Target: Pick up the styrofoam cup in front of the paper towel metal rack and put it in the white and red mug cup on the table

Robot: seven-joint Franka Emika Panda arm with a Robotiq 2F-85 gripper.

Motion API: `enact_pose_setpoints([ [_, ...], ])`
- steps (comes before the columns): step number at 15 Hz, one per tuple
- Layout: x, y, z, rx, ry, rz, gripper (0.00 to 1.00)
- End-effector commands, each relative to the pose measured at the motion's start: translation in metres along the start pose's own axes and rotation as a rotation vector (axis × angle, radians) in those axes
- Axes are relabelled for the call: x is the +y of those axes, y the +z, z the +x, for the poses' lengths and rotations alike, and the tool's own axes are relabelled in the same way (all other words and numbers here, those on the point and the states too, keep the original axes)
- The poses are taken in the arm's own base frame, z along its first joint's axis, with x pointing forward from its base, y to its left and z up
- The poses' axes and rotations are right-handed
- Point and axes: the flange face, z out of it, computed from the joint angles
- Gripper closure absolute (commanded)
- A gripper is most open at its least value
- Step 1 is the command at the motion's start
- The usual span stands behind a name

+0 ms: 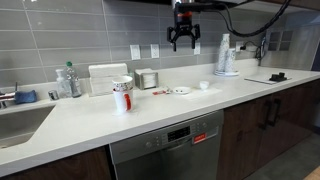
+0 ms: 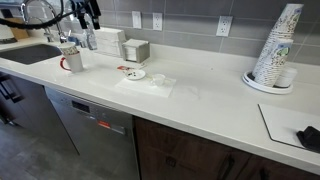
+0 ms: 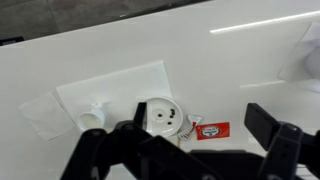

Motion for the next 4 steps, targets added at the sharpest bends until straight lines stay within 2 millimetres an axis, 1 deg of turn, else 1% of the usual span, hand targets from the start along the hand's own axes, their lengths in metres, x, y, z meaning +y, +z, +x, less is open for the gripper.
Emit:
enact_pose_setpoints([
  [1, 0.0006, -0.0014, 0.0010, 0.001, 0.001, 0.000, 0.00],
  [4, -0.0061, -0.0062, 0.0005, 0.010, -0.008, 0.004, 0.00],
])
